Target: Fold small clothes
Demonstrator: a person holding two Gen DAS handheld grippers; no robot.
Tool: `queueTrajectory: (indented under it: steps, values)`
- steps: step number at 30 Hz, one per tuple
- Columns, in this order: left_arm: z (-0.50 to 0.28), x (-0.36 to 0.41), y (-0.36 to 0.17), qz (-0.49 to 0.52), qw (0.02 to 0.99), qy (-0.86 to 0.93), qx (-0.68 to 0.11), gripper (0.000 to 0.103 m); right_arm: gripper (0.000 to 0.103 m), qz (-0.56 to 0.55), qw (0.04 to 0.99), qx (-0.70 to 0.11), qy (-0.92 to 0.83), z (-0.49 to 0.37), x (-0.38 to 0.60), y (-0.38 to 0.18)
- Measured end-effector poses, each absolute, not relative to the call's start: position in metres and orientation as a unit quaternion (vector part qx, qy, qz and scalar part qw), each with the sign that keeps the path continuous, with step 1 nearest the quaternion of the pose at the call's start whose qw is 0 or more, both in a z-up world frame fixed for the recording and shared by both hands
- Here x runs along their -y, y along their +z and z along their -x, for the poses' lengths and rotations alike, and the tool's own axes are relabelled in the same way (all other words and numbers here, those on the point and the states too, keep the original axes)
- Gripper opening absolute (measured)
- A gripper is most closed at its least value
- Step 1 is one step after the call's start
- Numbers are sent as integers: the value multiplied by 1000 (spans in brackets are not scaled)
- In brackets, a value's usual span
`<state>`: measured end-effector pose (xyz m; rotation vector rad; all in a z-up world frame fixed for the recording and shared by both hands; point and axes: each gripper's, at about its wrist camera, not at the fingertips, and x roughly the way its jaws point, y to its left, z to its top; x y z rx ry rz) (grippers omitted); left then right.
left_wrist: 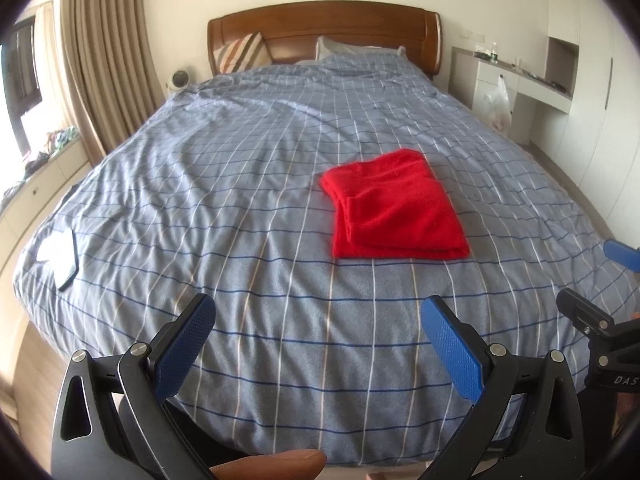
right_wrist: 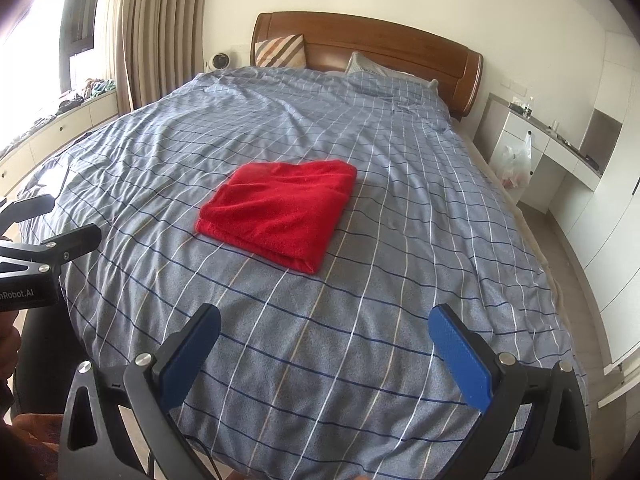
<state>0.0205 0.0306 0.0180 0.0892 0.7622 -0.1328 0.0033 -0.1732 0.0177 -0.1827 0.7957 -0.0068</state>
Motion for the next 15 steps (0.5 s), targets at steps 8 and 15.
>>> queueTrajectory:
  steps: [8, 15]
  values:
    - [-26, -31, 21, -37, 924, -39, -379, 103, 102, 52, 924, -378, 6, -8, 177, 35]
    - [-22, -21, 20, -51, 923, -44, -378, 103, 102, 53, 921, -386, 12, -8, 175, 32]
